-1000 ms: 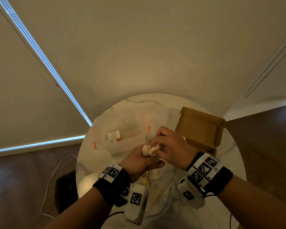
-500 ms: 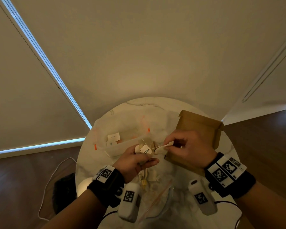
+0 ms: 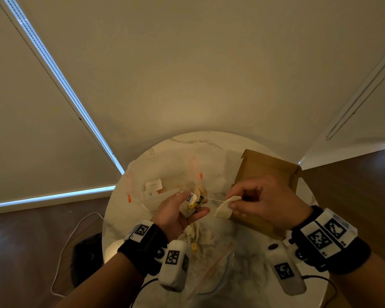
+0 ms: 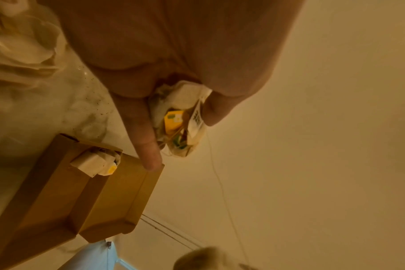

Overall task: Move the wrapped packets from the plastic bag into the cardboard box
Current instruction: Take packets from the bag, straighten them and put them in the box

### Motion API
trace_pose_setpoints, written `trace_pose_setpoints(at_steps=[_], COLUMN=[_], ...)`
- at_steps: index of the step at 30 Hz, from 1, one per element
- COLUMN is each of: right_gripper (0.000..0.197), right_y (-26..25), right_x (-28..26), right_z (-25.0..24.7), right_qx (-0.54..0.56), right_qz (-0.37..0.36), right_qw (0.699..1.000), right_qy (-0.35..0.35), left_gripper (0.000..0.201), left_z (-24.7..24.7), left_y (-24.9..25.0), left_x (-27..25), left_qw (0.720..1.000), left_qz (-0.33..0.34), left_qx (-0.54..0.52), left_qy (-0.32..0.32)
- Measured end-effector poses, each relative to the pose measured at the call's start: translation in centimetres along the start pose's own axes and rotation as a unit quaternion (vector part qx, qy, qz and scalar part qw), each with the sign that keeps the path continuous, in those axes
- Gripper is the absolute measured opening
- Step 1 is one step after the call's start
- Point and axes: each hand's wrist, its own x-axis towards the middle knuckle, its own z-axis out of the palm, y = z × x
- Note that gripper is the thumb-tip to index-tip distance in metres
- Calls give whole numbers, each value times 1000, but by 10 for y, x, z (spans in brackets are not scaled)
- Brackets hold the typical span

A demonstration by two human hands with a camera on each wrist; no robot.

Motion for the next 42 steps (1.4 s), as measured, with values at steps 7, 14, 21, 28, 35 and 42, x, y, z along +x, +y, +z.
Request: trace_pose_setpoints(at_steps=[7,14,21,28,35,42], right_gripper=[14,16,26,13,10,11], right_y=[2,8,25,24,29,42], right_x=[0,38,39,45,52,51], right_z=[-14,14,44,47,41,4], right_qx=[-67,-163,-233,-264,-174,-119], right_qz=[10,-112,-123,-140,-20,83], right_qw=[998,966,965,954,980,971], right_qy=[-17,168,11,25,97,192], left_gripper=[23,31,42,58,26,22], left_z=[-1,13,17,16,11,12], left_y=[5,-6,0,-3,-11,-18], left_x=[-1,-7,-13,-12,-9,0], left_qw=[1000,998,993,989,984,975], left_qz=[8,-29,-33,-36,-2,63], left_qx=[2,36,46,77,95,197], left_qy=[18,-30,-101,-118,-149,-77])
